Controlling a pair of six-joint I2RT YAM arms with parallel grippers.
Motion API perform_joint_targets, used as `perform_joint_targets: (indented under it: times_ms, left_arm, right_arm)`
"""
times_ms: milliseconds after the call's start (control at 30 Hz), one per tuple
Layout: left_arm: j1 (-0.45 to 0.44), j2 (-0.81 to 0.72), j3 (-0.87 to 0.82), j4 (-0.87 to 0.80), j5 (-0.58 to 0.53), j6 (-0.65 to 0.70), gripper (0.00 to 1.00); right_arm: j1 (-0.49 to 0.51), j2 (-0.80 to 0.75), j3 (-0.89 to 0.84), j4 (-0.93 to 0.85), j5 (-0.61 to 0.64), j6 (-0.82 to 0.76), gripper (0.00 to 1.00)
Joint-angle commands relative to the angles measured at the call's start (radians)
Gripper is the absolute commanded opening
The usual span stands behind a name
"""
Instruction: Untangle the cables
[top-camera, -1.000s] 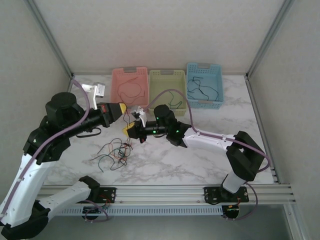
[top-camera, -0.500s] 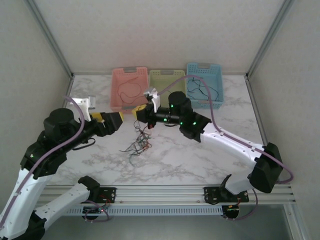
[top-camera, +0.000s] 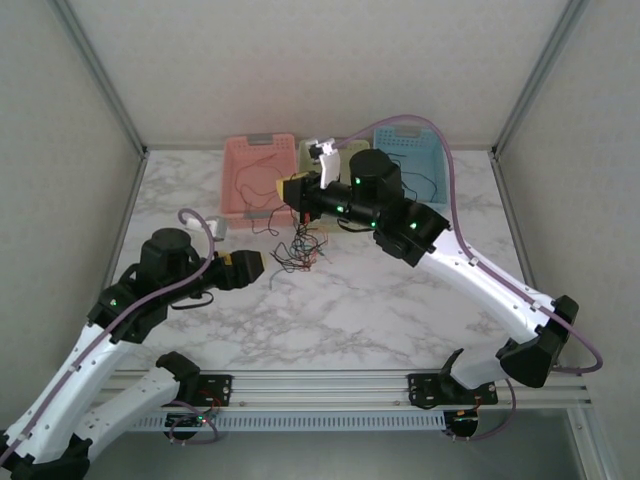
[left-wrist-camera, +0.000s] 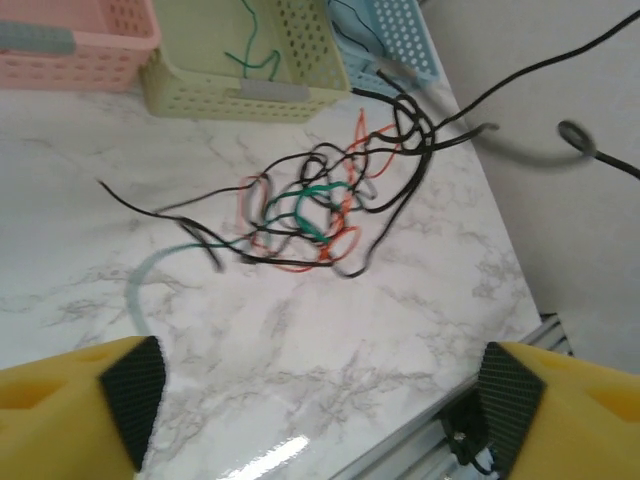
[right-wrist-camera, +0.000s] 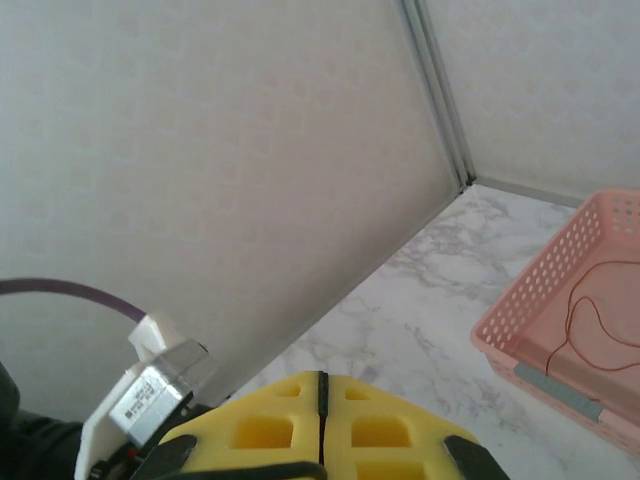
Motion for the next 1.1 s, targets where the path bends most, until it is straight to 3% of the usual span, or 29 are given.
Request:
perform_joint_targets:
  times_ms: [0, 400, 600, 800, 1067]
  left_arm:
    - [-0.007, 0.027, -0.006, 0.073, 0.091, 0.015, 0.73]
    - [-0.023, 0.066, -0.060, 0.104, 0.041, 0.039, 0.70]
    - [-0.026, 0.137, 0.010, 0.043, 0.018, 0.117, 0.66]
    - [-0.069, 0.182, 0.078, 0.009, -0.023, 0.222, 0.66]
    - [-0.126, 0.188, 0.052, 0.058, -0.053, 0.211, 0.70]
  right_arm:
    - [-0.004, 0.022, 0.058, -0.030, 0.058, 0.091, 0.00]
    - [-0.003, 0.077, 0.155, -0.059, 0.005, 0.171, 0.00]
    - [-0.003, 0.074, 0.187, -0.097, -0.020, 0.157, 0.00]
    - [-0.003, 0.068, 0.224, -0.144, -0.047, 0.135, 0.00]
    - [-0.003, 0.070, 0.242, -0.142, -0.043, 0.152, 0.00]
